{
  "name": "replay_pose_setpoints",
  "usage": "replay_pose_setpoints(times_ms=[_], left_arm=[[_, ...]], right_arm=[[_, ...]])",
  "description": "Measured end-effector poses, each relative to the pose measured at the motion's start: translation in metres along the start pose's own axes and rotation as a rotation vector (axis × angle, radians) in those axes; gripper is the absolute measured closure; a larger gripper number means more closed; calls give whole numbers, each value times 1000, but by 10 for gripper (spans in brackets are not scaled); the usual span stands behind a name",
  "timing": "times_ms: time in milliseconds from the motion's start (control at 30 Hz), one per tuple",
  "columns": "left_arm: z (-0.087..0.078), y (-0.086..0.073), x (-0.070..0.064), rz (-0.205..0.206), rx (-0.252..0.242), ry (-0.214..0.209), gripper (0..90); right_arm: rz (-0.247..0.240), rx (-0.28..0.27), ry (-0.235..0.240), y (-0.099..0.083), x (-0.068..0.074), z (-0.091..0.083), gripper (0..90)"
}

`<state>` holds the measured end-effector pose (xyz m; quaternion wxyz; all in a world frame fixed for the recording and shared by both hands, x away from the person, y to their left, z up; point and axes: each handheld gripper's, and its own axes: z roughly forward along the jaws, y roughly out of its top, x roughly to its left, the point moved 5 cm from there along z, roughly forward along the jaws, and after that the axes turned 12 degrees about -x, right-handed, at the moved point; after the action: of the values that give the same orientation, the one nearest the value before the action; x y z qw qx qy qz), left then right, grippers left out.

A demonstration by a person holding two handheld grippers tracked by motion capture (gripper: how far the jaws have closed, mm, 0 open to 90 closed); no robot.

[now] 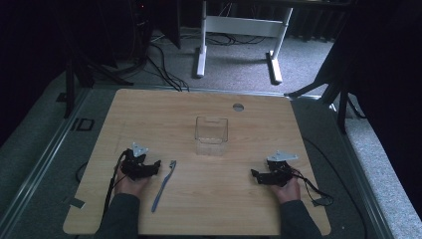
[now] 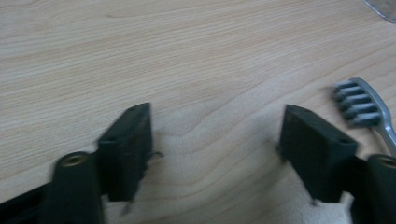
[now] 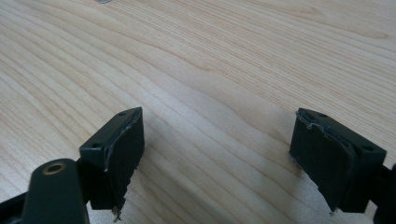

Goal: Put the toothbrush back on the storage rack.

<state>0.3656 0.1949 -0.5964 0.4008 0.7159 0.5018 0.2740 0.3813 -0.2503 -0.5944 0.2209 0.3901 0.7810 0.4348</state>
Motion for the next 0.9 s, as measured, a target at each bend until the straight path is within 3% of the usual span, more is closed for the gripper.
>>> replay_pose_setpoints(times_ms=[200,433,667,900], left_arm=[[-8,2,-2,-4,60,11,475],[-20,10,-8,-11,53,-13,485],[-38,29,-19,-2,34,-41,492],[-44,41,-25,-9,47,-55,509]], right_arm=[[1,0,-2,0,0,0,173],[3,0,-5,0,0,0,173],[4,0,-7,0,0,0,173],[4,0,-7,0,0,0,172]])
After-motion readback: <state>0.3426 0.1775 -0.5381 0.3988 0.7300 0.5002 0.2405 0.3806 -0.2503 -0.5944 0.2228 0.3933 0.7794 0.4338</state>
